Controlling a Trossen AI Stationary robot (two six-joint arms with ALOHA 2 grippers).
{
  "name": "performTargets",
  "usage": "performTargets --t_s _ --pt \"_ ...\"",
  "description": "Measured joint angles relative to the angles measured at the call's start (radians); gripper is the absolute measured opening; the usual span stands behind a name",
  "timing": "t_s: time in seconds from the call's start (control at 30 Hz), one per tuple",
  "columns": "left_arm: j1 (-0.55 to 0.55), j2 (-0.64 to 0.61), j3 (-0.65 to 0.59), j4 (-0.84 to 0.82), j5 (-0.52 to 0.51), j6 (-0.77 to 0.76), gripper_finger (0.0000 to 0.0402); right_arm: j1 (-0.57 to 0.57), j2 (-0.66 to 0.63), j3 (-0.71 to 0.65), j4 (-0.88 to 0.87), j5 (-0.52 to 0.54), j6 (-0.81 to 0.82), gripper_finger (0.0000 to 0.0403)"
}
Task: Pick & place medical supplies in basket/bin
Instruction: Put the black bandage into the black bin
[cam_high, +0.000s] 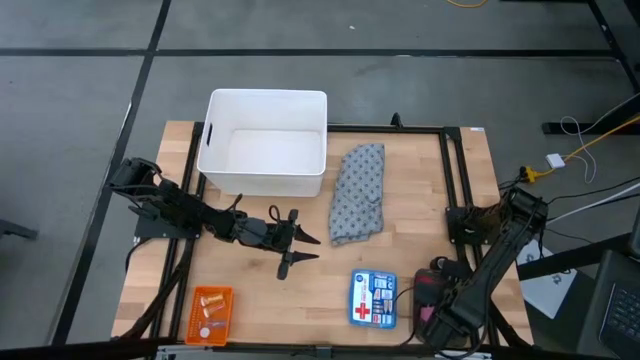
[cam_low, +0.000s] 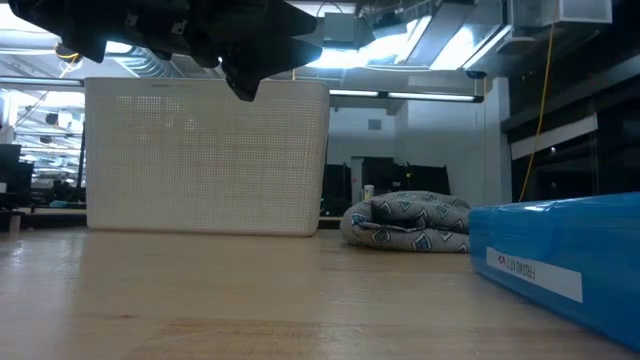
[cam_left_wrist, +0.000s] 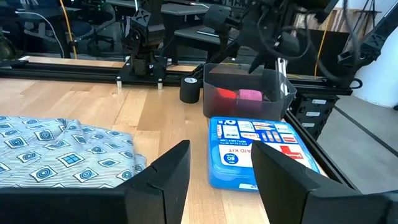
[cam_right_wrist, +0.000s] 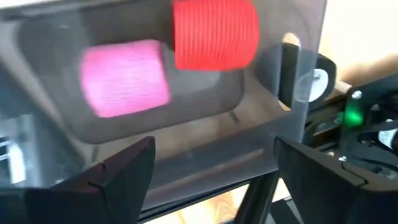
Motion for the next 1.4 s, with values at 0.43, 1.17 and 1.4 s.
performTargets --t_s 0.43,1.17,1.4 --pt "0.0 0.0 0.0 0.0 0.001 0.0 0.0166 -0.084 0.0 0.092 -0.136 0.28 -0.213 0.0312" --pt "0.0 0.0 0.001 -0.017 0.017 -0.003 0.0165 -0.367 -0.149 -0.052 -0.148 0.56 -0.487 0.0219" --pt "-0.007 0.0 0.001 -0.023 0.028 0.001 0.0164 -0.345 -0.624 -0.37 -0.154 0.473 -0.241 0.0175"
